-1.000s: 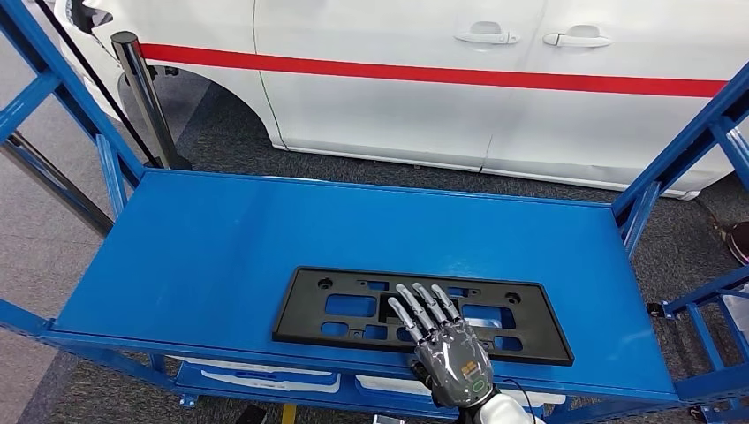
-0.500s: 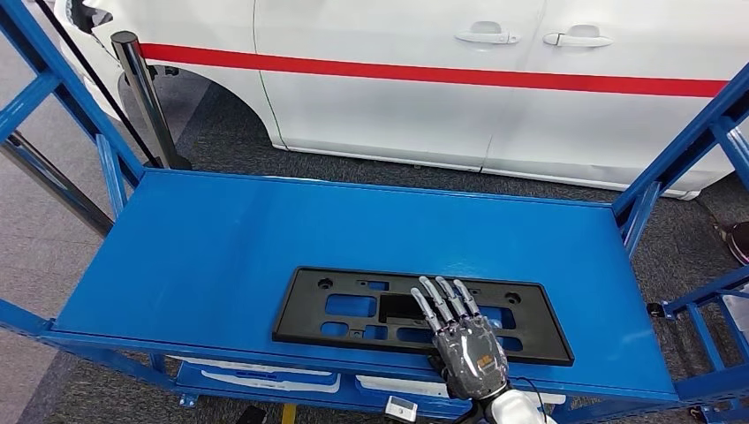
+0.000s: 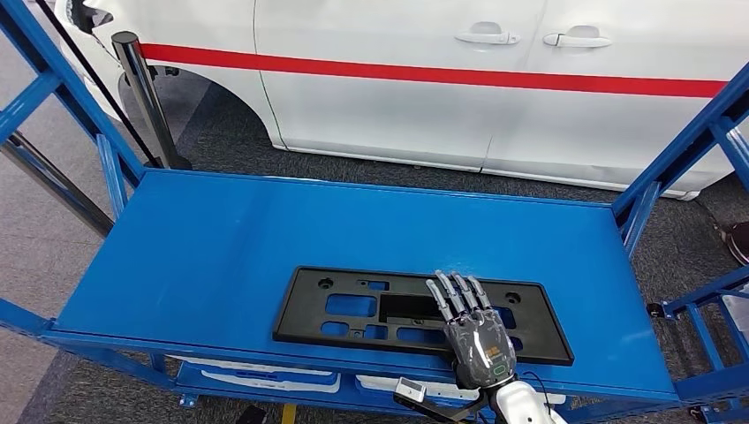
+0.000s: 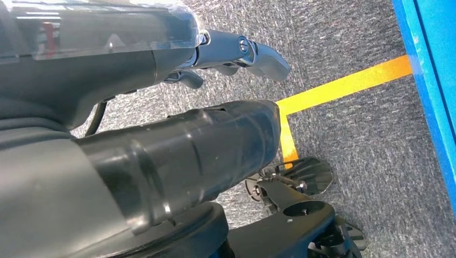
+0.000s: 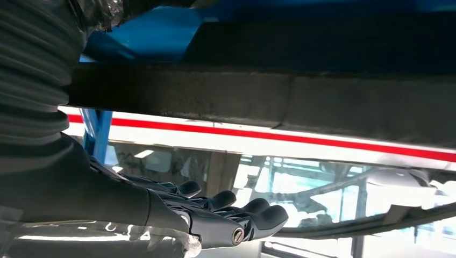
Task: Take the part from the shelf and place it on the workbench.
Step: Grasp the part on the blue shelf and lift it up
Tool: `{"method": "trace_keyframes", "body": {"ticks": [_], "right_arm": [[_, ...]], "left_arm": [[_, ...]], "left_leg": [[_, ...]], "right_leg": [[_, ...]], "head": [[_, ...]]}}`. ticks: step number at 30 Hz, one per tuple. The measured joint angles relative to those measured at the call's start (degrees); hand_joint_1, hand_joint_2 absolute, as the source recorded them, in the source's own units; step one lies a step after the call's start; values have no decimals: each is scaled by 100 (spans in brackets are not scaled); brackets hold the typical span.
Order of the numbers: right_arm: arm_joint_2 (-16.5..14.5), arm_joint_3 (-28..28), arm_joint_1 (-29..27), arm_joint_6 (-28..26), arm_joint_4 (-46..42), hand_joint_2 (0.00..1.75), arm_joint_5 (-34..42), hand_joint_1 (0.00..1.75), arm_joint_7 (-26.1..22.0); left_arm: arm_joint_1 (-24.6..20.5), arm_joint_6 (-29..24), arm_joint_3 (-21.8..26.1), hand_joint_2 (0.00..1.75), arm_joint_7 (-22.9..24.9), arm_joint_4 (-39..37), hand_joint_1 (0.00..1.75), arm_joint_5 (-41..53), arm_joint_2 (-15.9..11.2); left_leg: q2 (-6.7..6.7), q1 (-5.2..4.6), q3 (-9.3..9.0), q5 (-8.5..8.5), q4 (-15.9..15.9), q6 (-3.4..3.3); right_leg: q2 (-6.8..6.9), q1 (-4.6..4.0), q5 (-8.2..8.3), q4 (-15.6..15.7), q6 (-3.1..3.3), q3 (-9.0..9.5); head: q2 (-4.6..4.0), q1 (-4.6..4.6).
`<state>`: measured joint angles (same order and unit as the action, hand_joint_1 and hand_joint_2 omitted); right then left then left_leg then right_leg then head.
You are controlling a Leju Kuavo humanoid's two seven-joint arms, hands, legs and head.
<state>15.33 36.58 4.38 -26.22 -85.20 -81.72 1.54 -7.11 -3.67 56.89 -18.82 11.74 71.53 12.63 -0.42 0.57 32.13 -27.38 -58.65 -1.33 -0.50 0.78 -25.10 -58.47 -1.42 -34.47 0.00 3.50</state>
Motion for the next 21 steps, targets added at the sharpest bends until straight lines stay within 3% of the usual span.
{"method": "trace_keyframes", "body": {"ticks": [15, 19, 21], "right_arm": [[-6, -767, 92, -2, 227, 175, 349, 0, -120], [-5, -857, 150, 75, 289, 175, 512, 65, -234], [-5, -891, 182, 119, 353, 175, 626, 115, -325]], "left_arm": [[3, 42, 7, 0, -38, 0, 0, -62, -12], [0, 42, 1, 0, -38, 0, 0, -39, -13], [-2, 42, -5, 0, -37, 0, 0, -21, -13]], "left_leg": [[0, -1, -3, 0, 0, 0], [0, 0, -2, 0, 0, 0], [0, 0, -1, 0, 0, 0]], "right_leg": [[1, 1, 1, 0, -1, 3], [1, 0, 0, 0, -1, 1], [1, -1, 0, 0, 0, 0]], "head": [[0, -1], [0, -1], [0, -1]]}}
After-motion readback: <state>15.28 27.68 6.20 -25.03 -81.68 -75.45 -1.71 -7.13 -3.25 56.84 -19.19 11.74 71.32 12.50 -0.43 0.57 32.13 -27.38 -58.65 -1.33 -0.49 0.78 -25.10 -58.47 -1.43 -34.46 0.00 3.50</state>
